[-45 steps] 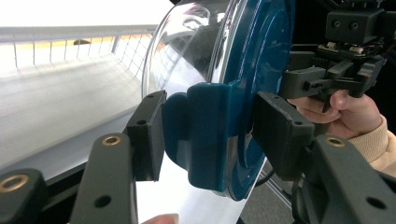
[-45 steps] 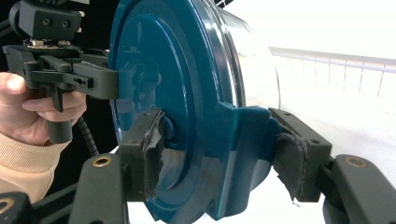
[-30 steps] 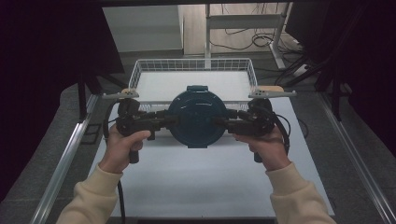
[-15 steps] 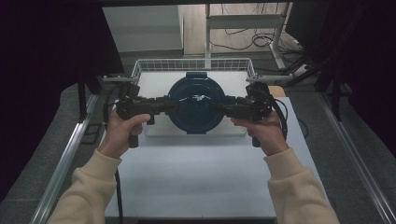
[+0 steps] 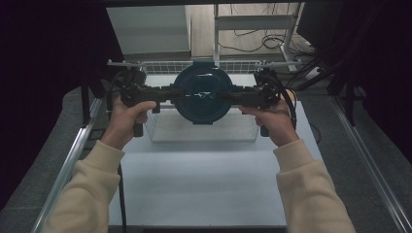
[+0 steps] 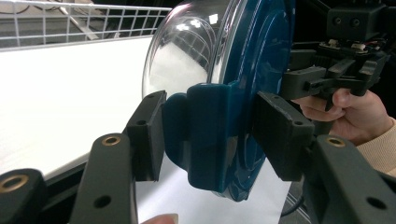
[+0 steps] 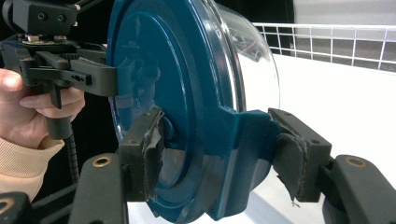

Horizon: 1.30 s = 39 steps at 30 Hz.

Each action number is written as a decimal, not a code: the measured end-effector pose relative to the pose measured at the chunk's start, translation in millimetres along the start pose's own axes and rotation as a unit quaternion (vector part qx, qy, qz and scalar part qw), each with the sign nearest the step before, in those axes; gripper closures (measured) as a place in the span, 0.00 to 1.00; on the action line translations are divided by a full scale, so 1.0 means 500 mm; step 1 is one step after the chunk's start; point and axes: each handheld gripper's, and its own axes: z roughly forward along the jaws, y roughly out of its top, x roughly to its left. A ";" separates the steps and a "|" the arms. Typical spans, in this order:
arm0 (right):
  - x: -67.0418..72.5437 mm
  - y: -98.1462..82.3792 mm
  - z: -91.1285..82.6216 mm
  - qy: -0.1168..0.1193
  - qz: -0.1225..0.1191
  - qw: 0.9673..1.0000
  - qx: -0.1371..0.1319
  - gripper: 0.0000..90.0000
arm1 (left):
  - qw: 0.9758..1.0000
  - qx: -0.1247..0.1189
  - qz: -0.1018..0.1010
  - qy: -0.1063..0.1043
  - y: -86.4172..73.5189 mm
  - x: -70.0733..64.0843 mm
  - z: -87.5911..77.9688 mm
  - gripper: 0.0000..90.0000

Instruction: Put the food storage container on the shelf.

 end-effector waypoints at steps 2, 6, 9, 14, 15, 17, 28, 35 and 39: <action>-0.007 0.008 0.006 0.001 0.003 1.000 0.002 0.42 | 1.000 0.000 -0.002 0.001 0.007 0.009 0.003 0.51; -0.019 0.022 0.018 -0.001 0.003 1.000 0.005 0.42 | 1.000 0.001 -0.007 -0.002 0.017 0.026 0.010 0.51; -0.027 0.028 0.023 -0.003 0.001 1.000 0.007 0.42 | 1.000 0.003 -0.008 -0.003 0.020 0.035 0.016 0.51; -0.040 0.037 0.032 -0.008 0.003 1.000 0.011 0.42 | 1.000 0.003 -0.011 -0.007 0.029 0.054 0.028 0.51; -0.043 0.040 0.033 -0.009 0.005 1.000 0.012 0.42 | 1.000 0.002 -0.009 -0.007 0.030 0.056 0.029 0.51; -0.048 0.041 0.036 -0.010 0.005 1.000 0.011 0.42 | 1.000 0.004 -0.008 -0.008 0.032 0.062 0.034 0.51; -0.091 0.039 0.059 -0.023 0.033 0.999 0.022 0.43 | 0.999 0.015 -0.036 -0.019 0.036 0.114 0.078 0.50; -0.125 0.036 0.082 -0.031 0.056 0.997 0.031 0.42 | 0.998 0.018 -0.057 -0.020 0.034 0.150 0.106 0.49; -0.136 0.038 0.087 -0.027 0.068 0.997 0.018 0.43 | 0.997 0.015 -0.072 -0.027 0.036 0.163 0.112 0.49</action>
